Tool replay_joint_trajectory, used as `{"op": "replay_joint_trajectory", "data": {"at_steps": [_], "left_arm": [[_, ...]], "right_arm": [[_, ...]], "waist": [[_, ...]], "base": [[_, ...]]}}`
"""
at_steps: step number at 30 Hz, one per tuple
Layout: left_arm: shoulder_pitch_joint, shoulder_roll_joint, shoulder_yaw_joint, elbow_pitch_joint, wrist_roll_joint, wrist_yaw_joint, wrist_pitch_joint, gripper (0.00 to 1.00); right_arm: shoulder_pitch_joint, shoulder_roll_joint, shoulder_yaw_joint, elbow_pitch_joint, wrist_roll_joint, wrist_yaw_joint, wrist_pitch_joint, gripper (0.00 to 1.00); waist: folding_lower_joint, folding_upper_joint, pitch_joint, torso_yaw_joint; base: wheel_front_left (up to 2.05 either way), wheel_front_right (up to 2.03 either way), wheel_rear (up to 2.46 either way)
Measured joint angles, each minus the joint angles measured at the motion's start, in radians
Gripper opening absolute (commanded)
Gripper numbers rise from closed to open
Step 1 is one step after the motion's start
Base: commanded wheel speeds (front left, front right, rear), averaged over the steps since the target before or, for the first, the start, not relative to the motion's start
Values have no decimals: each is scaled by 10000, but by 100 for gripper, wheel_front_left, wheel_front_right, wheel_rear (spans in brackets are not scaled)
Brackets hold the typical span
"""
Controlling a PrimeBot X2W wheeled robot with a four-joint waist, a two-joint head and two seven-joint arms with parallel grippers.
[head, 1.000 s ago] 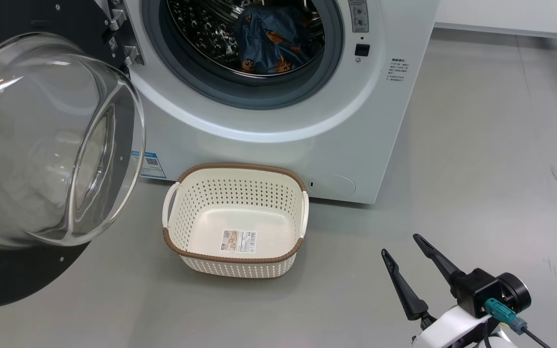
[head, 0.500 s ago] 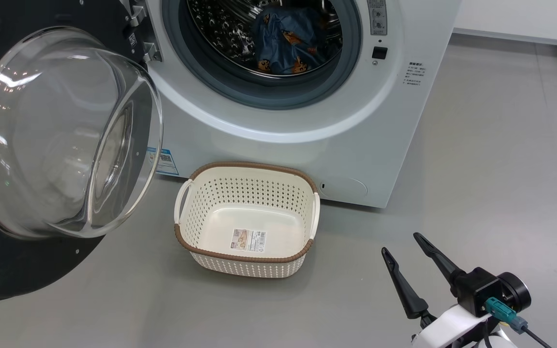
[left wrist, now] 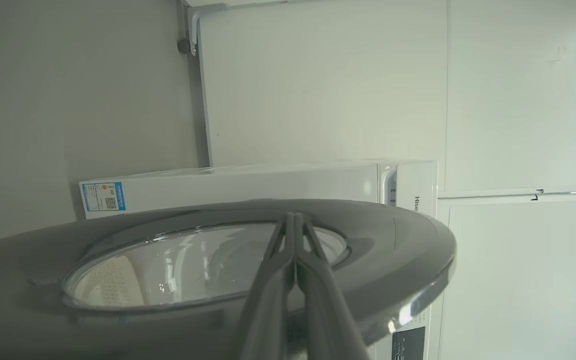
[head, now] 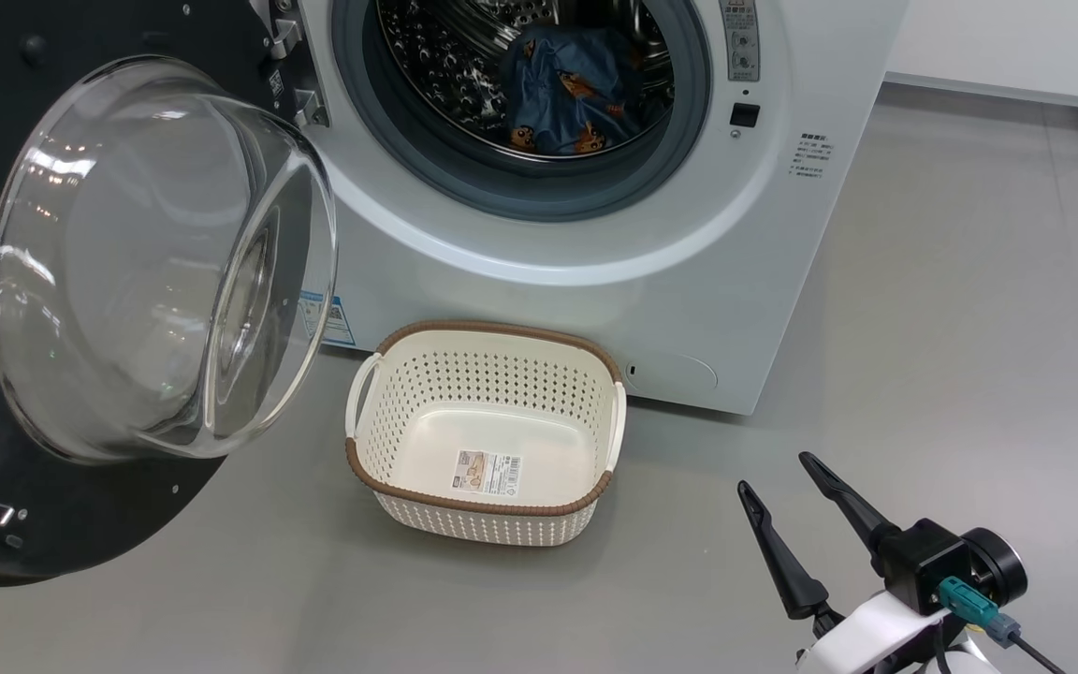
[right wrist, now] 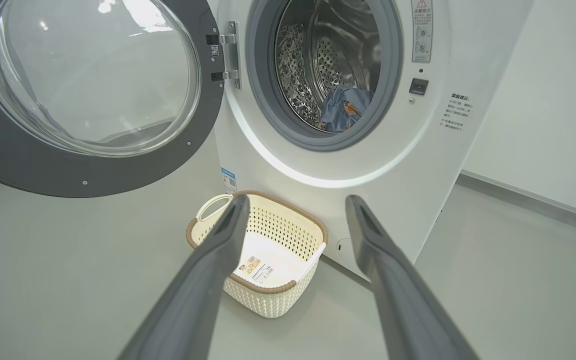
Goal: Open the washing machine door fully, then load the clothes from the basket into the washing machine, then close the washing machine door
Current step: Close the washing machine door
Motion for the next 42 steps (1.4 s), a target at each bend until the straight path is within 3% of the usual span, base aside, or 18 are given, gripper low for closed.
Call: {"op": "replay_joint_trajectory", "data": {"at_steps": [32, 42], "left_arm": [[723, -1281, -556, -805, -972, -424, 1678, 0], [1100, -1409, -671, -1241, -1057, -435, 2071, 0]], "right_arm": [[23, 44, -8, 31, 0, 0, 0, 100], [32, 100, -33, 27, 0, 0, 0, 100]], "waist": [[0, 0, -327, 157], [0, 0, -353, -24]], "base": [[0, 0, 0], [0, 0, 0]]}}
